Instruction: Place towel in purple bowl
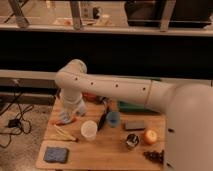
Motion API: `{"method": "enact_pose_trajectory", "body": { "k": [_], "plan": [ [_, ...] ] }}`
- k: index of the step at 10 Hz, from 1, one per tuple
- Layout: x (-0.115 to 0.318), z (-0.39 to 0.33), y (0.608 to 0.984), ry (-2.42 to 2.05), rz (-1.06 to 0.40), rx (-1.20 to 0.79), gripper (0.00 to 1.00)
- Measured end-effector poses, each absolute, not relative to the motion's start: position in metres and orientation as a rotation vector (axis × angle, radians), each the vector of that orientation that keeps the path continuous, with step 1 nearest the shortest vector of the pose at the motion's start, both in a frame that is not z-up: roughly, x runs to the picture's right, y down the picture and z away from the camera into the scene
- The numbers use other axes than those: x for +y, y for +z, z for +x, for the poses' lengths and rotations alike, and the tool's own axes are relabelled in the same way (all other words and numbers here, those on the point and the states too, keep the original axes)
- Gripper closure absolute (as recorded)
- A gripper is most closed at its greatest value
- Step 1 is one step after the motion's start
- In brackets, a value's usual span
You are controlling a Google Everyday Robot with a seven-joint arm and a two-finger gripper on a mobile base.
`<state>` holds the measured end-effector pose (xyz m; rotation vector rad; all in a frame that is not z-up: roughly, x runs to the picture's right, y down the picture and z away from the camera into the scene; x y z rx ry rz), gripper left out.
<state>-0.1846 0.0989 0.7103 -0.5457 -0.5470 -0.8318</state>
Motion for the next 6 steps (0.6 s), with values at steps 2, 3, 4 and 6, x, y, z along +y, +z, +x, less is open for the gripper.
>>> {"method": "enact_pose_trajectory", "body": {
  "k": [2,3,4,6],
  "plan": [
    [0.0885,-0.1929,0.7231,-0.832,-0.539,-0.559,0.88],
    [0.0872,-0.192,0.7246,-0.83,-0.54,-0.558,0.88],
    [0.0871,-0.1914,0.7248,-0.829,-0.54,-0.557,0.88],
    [0.0873,-0.1928,0.7265,-0.83,-0.538,-0.564,0.88]
  ]
}}
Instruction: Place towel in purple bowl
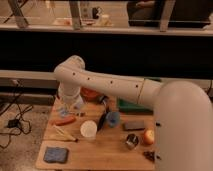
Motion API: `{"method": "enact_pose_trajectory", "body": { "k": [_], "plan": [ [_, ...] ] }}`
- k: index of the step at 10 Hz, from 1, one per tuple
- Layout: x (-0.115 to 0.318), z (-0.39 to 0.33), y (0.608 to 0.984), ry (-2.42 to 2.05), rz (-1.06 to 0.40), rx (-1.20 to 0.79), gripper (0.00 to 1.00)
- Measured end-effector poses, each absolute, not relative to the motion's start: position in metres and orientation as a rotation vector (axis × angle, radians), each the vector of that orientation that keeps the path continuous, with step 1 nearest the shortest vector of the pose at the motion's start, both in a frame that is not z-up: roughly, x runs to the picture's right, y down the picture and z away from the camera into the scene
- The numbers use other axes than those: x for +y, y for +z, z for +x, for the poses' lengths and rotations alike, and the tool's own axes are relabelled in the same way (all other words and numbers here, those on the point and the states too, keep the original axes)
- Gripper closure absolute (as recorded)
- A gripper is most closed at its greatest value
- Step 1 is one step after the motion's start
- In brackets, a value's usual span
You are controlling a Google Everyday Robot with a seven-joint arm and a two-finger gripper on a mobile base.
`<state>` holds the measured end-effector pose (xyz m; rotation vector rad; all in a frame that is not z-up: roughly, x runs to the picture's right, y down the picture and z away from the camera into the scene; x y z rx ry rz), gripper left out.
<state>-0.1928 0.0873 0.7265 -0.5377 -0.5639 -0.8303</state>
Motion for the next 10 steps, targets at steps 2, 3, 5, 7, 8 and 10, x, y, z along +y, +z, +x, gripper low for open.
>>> {"method": "enact_pose_trajectory", "body": {
  "k": [2,3,5,7,8,10],
  "plan": [
    [0.083,-0.207,0.737,-0.839,-0.535,-0.582,0.88],
    [0.079,-0.222,0.745,-0.848,-0.535,-0.594,0.88],
    [0.065,-0.242,0.762,-0.866,-0.532,-0.607,0.88],
    [0.045,-0.248,0.778,-0.88,-0.524,-0.604,0.88],
    [0.035,-0.25,0.783,-0.889,-0.517,-0.598,0.88],
    [0.017,-0.245,0.794,-0.89,-0.498,-0.585,0.88]
  ]
}}
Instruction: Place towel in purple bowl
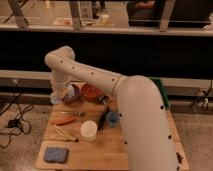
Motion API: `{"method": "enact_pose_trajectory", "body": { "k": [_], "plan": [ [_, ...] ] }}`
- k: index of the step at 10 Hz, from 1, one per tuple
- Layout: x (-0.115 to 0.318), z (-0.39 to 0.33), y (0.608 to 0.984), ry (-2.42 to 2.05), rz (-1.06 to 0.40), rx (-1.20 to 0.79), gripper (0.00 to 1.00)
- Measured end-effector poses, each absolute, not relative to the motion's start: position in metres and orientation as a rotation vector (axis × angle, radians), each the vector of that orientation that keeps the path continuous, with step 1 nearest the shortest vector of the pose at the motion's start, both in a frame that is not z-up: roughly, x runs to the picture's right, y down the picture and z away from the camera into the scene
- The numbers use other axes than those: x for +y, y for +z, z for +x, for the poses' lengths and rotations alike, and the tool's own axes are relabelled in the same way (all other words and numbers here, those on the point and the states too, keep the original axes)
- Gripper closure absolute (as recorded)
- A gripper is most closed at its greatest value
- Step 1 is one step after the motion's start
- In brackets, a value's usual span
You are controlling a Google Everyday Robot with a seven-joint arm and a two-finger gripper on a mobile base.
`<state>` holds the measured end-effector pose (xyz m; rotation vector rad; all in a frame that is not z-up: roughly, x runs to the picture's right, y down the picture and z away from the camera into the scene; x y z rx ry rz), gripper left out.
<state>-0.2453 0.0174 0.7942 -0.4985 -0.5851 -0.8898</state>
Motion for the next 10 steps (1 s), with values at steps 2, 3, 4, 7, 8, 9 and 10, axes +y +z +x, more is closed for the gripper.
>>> {"method": "enact_pose_trajectory", "body": {
  "k": [2,3,4,7,8,9,10],
  "plan": [
    [0.016,-0.235,0.806,-0.875,-0.489,-0.591,0.88],
    [0.02,-0.237,0.81,-0.874,-0.487,-0.599,0.88],
    [0.019,-0.238,0.809,-0.875,-0.483,-0.601,0.88],
    [0.019,-0.237,0.809,-0.873,-0.484,-0.601,0.88],
    [0.019,-0.237,0.809,-0.874,-0.484,-0.602,0.88],
    [0.02,-0.239,0.809,-0.872,-0.482,-0.603,0.88],
    [0.021,-0.24,0.812,-0.865,-0.479,-0.608,0.88]
  ]
}}
